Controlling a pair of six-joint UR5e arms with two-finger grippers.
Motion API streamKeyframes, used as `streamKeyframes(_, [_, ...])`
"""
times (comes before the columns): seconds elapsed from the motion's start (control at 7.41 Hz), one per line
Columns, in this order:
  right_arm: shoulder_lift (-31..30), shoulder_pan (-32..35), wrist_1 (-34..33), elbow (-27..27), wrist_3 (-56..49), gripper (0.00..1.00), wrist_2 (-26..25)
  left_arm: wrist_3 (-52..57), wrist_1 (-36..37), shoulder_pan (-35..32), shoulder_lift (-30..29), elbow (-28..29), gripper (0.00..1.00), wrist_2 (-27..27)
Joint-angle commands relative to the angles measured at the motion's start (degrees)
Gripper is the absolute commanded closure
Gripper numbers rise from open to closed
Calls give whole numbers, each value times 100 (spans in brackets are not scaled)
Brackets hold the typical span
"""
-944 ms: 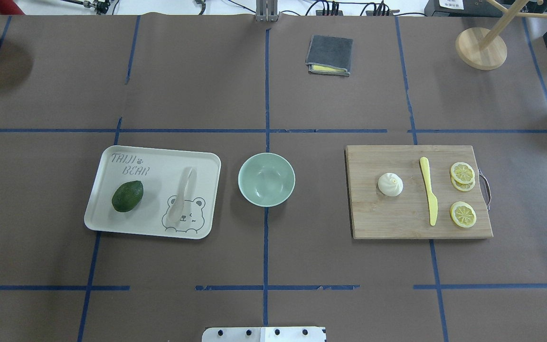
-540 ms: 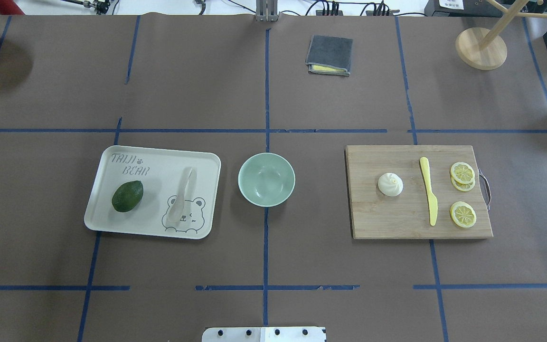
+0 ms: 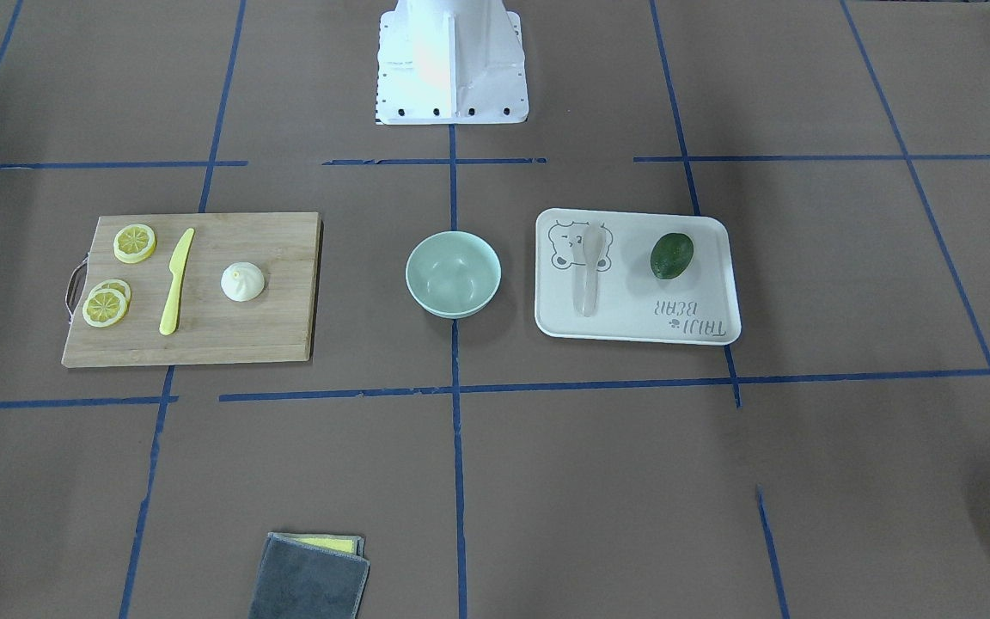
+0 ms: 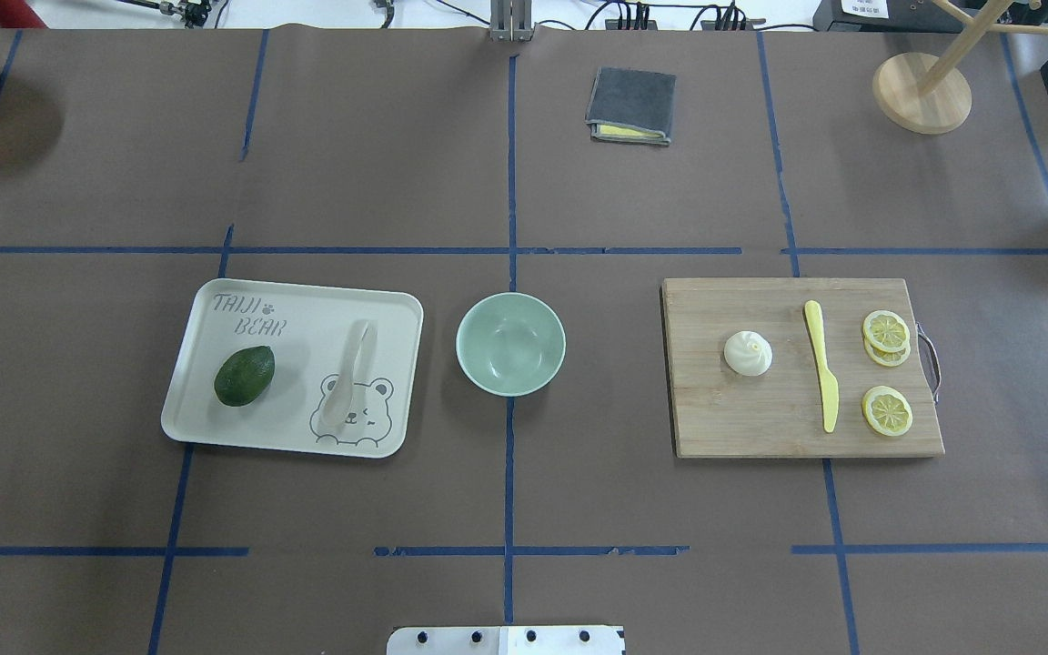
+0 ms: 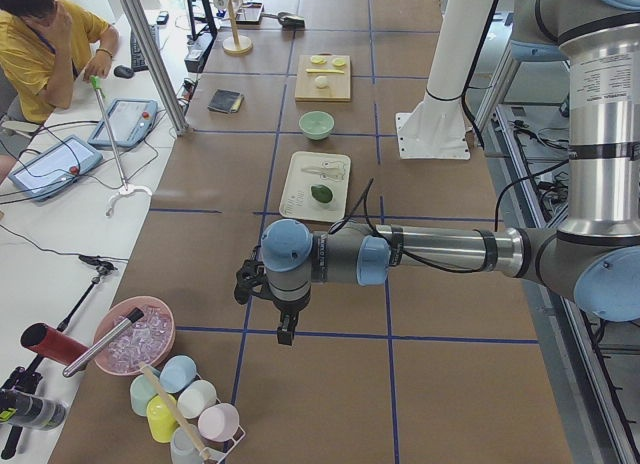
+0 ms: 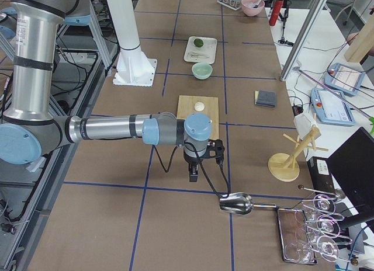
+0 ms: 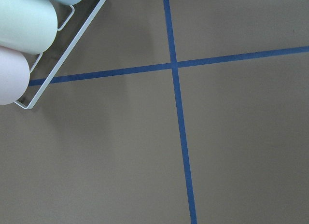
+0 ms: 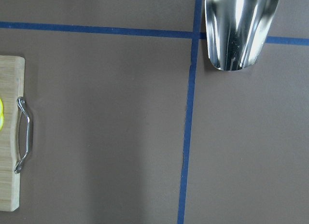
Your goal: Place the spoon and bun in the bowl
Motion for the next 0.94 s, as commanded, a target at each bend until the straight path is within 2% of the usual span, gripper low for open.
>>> streamKeyframes(0.0, [-3, 0, 3, -3, 36, 0, 37, 5, -936, 14, 46, 27, 0, -238])
streamKeyframes(0.27, [23, -9, 20, -99, 45, 0, 37, -47, -1307, 171, 29, 9, 0, -1002])
streamKeyframes(0.4, [40, -9, 38, -91, 10, 0, 46, -413, -1954, 660, 3, -17, 0, -1066])
streamKeyframes(0.67, [40, -35, 99, -56, 27, 0, 55, -2314, -3691, 1618, 3, -26, 0, -1014])
streamKeyframes(0.81, [-3, -35, 439, -90, 1, 0, 72, -3403, -4335, 2153, -171, -35, 0, -970])
